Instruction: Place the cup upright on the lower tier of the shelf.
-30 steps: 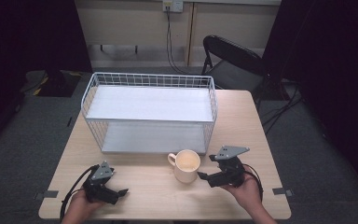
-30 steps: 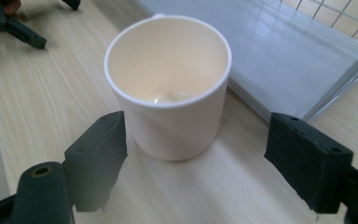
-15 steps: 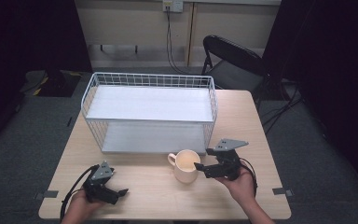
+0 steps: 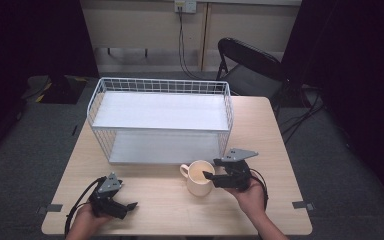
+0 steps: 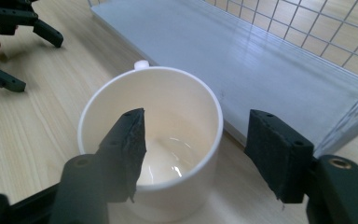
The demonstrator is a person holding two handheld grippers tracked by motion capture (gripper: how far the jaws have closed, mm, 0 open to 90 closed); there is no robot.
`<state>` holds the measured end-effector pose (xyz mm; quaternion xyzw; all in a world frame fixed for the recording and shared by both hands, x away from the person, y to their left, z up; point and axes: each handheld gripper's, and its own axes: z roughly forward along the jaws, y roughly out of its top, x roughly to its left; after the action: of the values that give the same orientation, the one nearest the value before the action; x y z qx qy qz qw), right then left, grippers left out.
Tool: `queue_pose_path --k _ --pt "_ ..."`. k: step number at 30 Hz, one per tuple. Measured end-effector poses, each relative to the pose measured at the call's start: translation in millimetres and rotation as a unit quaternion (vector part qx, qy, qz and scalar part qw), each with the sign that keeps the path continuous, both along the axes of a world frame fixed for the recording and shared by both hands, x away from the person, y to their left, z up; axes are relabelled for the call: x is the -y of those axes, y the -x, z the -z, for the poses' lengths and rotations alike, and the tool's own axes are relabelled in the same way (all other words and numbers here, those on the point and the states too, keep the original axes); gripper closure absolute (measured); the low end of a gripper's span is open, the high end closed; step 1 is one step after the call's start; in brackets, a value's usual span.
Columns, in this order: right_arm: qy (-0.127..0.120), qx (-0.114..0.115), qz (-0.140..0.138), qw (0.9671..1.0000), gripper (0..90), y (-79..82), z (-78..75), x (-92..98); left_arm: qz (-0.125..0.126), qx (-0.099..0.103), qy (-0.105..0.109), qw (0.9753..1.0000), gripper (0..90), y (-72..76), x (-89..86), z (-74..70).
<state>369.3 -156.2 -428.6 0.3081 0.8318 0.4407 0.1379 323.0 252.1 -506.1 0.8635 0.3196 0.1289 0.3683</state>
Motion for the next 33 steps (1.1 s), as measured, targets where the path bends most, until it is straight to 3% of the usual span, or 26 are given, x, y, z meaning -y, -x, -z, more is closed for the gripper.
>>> queue_pose_path --k 8,18,25,33 --pt "0.007 0.003 0.016 0.9998 48.0 -5.8 4.7 -8.5 0.000 0.000 0.000 1.0000 1.0 0.0 0.0 0.0" --pt "0.019 0.006 0.016 0.9997 58.8 -6.3 11.3 -12.5 0.000 0.000 0.000 1.0000 1.0 0.0 0.0 0.0" --pt "0.010 0.000 0.017 0.9998 67.1 -7.6 14.3 -10.4 0.000 0.000 0.000 1.0000 1.0 0.0 0.0 0.0" --pt "-0.003 -0.008 0.021 0.9997 69.4 -10.3 18.5 -8.8 0.000 0.000 0.000 1.0000 1.0 0.0 0.0 0.0"
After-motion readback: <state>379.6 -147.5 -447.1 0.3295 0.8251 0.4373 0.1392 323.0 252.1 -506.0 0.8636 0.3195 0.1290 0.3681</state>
